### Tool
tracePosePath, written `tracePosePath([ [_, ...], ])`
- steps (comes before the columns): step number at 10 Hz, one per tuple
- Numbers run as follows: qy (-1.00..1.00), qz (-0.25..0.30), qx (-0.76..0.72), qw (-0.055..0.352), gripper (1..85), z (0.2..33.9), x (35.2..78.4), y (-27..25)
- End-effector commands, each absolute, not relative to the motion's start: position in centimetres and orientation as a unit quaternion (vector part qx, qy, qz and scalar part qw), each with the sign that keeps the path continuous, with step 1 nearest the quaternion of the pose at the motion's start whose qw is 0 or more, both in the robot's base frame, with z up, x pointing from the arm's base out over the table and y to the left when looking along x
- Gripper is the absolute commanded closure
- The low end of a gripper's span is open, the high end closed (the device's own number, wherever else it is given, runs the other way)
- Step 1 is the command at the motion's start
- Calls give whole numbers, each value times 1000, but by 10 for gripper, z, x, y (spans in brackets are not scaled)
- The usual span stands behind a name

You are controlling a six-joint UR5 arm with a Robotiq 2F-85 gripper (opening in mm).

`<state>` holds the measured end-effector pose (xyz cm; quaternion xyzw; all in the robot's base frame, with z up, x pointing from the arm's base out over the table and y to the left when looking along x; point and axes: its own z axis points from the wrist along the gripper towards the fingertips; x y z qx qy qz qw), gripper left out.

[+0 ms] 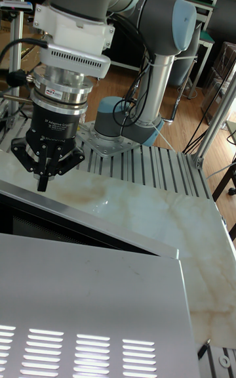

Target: Close the microwave door

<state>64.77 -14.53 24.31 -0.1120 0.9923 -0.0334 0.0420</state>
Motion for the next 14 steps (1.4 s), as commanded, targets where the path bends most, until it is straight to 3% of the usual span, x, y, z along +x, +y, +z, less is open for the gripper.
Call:
tracePosePath([
  [1,991,-36,-127,33,843,245,647,-152],
  [8,992,1,-109,60,843,250,652,-131],
  [14,992,-13,-107,60,843,243,657,-143],
])
